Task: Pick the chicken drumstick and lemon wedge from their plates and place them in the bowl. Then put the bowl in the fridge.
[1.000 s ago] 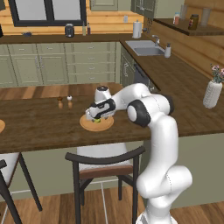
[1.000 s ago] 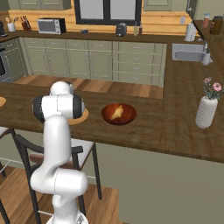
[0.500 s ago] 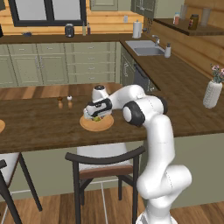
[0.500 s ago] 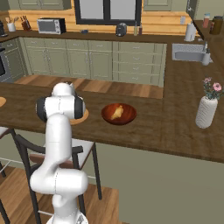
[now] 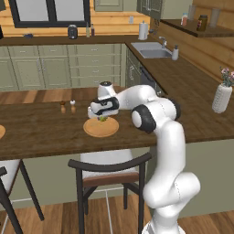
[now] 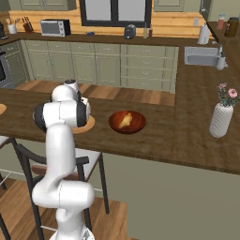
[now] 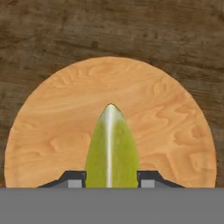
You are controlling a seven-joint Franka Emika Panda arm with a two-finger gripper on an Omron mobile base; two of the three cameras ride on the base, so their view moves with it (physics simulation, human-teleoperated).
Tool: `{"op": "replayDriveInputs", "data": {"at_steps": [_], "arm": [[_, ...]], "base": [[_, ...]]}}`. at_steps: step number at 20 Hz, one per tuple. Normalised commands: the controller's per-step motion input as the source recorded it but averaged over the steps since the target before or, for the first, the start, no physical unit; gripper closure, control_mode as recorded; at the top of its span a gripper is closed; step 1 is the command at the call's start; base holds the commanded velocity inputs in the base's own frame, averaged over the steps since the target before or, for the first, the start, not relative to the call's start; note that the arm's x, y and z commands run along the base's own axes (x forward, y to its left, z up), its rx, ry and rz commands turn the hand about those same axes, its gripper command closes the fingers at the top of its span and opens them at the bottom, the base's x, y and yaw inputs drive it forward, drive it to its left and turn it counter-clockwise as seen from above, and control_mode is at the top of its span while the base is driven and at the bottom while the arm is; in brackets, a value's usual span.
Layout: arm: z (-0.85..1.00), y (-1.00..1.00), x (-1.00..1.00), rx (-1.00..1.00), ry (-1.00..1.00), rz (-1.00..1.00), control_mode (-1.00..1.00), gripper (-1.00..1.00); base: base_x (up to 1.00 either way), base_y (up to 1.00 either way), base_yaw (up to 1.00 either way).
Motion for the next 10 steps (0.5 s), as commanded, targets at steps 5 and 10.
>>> {"op": "replayDriveInputs", "data": {"at_steps": [5, 10], "arm": [[1.0, -0.79, -1.0, 0.15, -0.22, -0.09, -1.0, 1.0], [0.97, -0.98, -1.0, 0.06, -0.16, -0.16, -1.0, 1.0]], "base": [[0.0, 0.0, 0.0], [0.0, 0.0, 0.0]]}}
